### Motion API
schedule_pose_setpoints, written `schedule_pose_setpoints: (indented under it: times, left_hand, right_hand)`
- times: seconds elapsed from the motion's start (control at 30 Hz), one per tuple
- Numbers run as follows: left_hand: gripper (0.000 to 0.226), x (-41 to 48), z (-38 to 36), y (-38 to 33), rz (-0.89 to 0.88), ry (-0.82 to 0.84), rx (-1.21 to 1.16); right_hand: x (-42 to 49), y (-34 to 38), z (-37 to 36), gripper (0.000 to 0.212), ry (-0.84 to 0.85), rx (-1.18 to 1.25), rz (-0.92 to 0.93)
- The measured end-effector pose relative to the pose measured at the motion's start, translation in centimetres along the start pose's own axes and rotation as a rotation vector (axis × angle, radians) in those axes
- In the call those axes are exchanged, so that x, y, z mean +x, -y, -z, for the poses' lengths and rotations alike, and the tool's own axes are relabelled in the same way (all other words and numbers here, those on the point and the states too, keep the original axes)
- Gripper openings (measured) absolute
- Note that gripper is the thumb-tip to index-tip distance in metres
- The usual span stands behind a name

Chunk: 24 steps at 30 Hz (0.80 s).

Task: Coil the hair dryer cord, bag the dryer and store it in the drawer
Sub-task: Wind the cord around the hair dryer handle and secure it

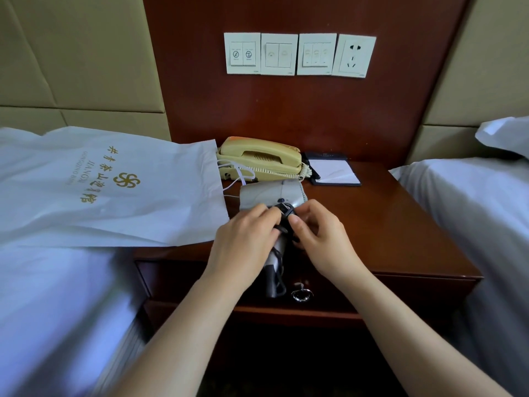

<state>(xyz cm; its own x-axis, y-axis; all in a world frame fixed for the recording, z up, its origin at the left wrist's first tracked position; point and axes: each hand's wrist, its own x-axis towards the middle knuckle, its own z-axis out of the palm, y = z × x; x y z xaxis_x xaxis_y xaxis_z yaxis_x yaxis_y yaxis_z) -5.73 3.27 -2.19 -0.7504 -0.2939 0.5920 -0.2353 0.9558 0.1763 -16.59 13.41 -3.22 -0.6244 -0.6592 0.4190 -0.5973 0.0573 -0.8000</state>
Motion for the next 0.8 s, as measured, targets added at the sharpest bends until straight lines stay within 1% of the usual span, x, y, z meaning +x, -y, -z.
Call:
schedule_pose_setpoints:
  times: [0.03,0.1,0.17,0.23,0.3,0.33,0.4,0.47,0.57,0.63,0.8]
  left_hand:
    - [0.007,0.1,-0.2,0.2,-0.029,-0.023,-0.002]
    - [0.021,0.1,-0.4,0.4,-0.052,-0.063,-0.044]
    - [0.025,0.0,-0.5,0.5,-0.040,-0.080,-0.110]
    - [0.020,-0.2,-0.4,0.5,0.028,-0.086,-0.197]
    - [0.009,-0.2,-0.4,0.5,0.148,-0.081,-0.354]
    - [0.007,-0.1,-0.5,0.6,0.203,-0.083,-0.420]
    - [0.018,0.2,-0.6,0.4,0.281,-0.099,-0.491]
    - [0.030,0.4,-0.6,0.3,0.293,-0.098,-0.503]
    - [0.024,0.3,-0.9,0.3,0.197,-0.079,-0.459]
    - [0.020,0.2,-0.8,0.5,0.173,-0.036,-0.451]
    - [0.006,0.7,-0.8,1.0,0.280,0.124,-0.648]
  right_hand:
    - [0.0,0.1,0.1,0.010,-0.007,0.002,0.004]
    - [0.2,0.2,0.4,0.012,-0.010,-0.010,0.015]
    - [0.2,0.4,0.7,0.011,0.012,-0.021,0.026]
    - [0.3,0.5,1.1,0.009,0.028,-0.052,0.032]
    - [0.4,0.6,1.5,0.006,0.037,-0.092,0.034]
    - [0.5,0.6,1.7,0.004,0.041,-0.106,0.036]
    - [0.6,0.5,1.9,0.013,0.065,-0.117,0.038]
    - [0.7,0.3,2.1,0.024,0.096,-0.117,0.033]
    - [0.6,0.1,2.6,0.028,0.140,-0.151,0.063]
    - [0.5,0.0,3.0,0.029,0.175,-0.152,0.073]
    - [0.4,-0.1,3.0,0.028,0.217,-0.162,0.085]
